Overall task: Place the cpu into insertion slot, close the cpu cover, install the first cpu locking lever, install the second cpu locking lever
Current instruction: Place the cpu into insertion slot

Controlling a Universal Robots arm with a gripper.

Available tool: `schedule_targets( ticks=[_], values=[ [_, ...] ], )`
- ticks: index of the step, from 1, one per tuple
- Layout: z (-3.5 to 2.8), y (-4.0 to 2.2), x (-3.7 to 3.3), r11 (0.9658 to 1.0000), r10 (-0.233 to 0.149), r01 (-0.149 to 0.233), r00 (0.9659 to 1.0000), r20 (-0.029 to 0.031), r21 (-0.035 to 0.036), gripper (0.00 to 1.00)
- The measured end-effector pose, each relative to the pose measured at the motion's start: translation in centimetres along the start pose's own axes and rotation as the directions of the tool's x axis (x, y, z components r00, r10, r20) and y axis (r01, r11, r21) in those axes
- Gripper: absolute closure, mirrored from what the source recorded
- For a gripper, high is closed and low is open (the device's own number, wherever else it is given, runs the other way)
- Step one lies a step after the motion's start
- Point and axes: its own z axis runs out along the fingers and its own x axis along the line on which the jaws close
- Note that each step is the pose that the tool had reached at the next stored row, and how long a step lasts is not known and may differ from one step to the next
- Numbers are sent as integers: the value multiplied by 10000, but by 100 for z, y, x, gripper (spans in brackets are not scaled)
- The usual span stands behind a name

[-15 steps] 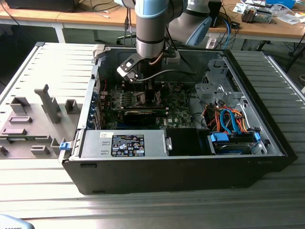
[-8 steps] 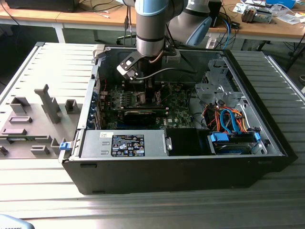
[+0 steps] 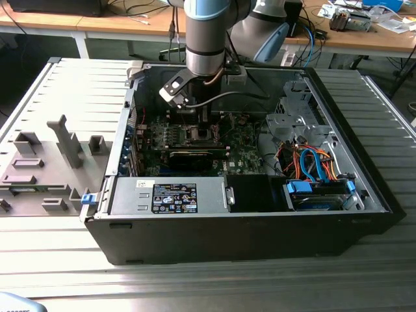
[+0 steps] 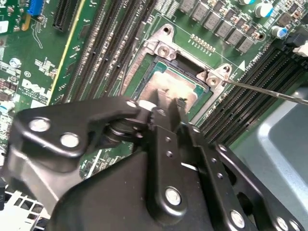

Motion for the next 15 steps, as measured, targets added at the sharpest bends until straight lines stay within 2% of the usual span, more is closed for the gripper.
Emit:
schedule_targets(
  ticks=[1, 2, 7, 11, 13, 15],
  values=[
    [4, 0, -5, 10000, -33, 33, 10000, -2, -1, 83],
    [8, -1, -7, 10000, -64, 64, 10000, -2, -1, 89],
    [45, -2, -9, 10000, -95, 95, 10000, 3, 22, 89],
    [48, 0, -8, 10000, -95, 95, 10000, -3, 20, 89],
    [27, 9, -7, 10000, -97, 97, 10000, -18, 6, 89],
    [-24, 31, -11, 9999, -95, 95, 10000, -4, 48, 89]
  ],
)
